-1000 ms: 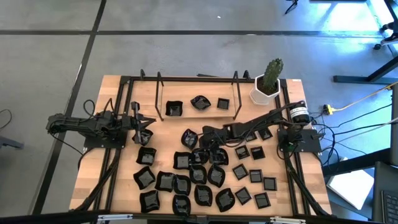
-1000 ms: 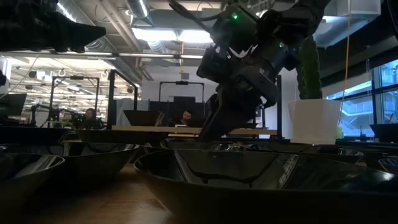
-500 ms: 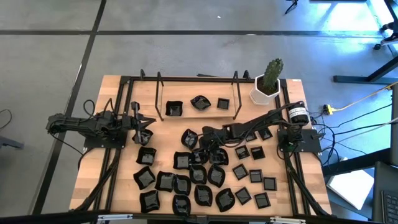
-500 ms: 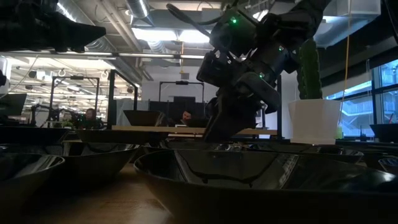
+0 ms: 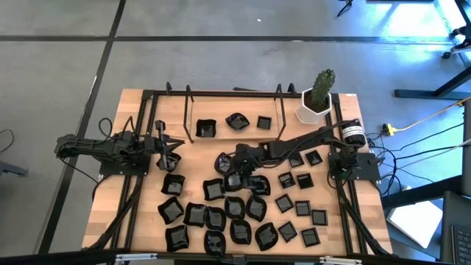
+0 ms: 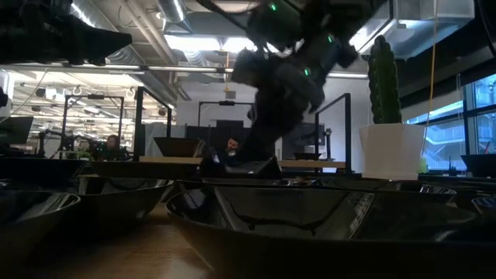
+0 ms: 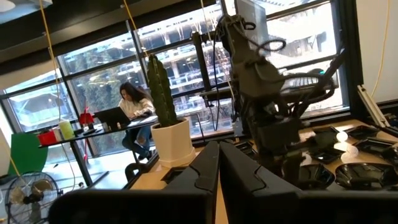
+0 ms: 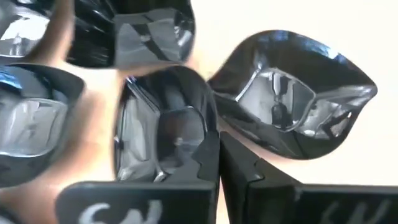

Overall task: Pick & Place Mini shaped plates
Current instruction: Stack the black leaf-shaped plate on top of the black leaf-shaped plate on the shelf

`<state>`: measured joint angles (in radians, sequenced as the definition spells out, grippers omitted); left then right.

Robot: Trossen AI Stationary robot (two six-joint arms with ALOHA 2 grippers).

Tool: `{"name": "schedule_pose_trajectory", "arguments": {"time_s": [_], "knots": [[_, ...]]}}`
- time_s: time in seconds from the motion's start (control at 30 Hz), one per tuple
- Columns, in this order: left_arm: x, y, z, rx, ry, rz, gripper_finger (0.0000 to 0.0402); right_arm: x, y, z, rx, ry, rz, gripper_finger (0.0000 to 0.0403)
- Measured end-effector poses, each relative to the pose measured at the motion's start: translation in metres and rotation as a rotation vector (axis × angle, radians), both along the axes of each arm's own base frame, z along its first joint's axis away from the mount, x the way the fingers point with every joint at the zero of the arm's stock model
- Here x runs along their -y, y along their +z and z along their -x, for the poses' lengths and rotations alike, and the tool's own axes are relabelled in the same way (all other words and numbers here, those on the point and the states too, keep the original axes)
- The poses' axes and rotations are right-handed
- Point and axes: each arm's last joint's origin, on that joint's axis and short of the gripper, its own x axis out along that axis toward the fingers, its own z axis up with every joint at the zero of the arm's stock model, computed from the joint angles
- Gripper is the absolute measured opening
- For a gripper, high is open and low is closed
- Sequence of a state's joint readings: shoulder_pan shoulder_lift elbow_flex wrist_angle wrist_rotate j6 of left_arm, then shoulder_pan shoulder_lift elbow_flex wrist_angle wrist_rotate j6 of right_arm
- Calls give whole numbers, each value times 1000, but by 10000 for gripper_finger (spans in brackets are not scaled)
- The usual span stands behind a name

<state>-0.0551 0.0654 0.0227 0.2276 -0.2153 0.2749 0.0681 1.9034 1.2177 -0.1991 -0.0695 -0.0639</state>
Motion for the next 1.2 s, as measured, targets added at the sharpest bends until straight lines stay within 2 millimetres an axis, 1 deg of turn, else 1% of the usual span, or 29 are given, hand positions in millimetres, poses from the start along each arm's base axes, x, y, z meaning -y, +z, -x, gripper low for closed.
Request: {"name": "schedule_pose_trajectory", "arguments": {"time_s": [0.2, 0.27, 0.33, 0.47, 0.53, 0.63, 0.73, 0.83, 0.9, 0.97, 1.03, 1.2], "knots": [[0, 0, 0, 0, 0, 0, 4, -6, 36, -7, -108, 36, -36, 6], [0, 0, 0, 0, 0, 0, 4, -10, 48, -5, -134, 43, -36, 4], [0, 0, 0, 1, -1, 3, 4, -14, 61, -2, -118, 52, -41, 4], [0, 0, 0, 0, -1, 3, 4, -16, 98, 15, -4, 66, -34, 3], [0, 0, 0, 1, -1, 3, 4, -14, 111, 29, 49, 54, -21, 3], [0, 0, 0, 1, -2, 3, 4, -11, 126, 54, 196, 61, -27, 2], [0, 0, 0, 1, -3, 3, 6, -4, 128, 83, 334, 54, -32, 2], [0, 0, 0, 1, -2, 2, 8, 8, 121, 112, 427, 9, -42, 2], [0, 0, 0, 1, -1, 2, 7, 18, 120, 125, 507, -32, -15, 1], [0, 1, 0, 8, -1, 0, 5, 30, 124, 132, 572, -96, -19, 1], [0, 1, 0, 12, -1, 0, 4, 41, 128, 136, 588, -159, -33, 1], [0, 1, 0, 11, -1, 1, 8, 60, 123, 133, 579, -279, -32, 1]]}}
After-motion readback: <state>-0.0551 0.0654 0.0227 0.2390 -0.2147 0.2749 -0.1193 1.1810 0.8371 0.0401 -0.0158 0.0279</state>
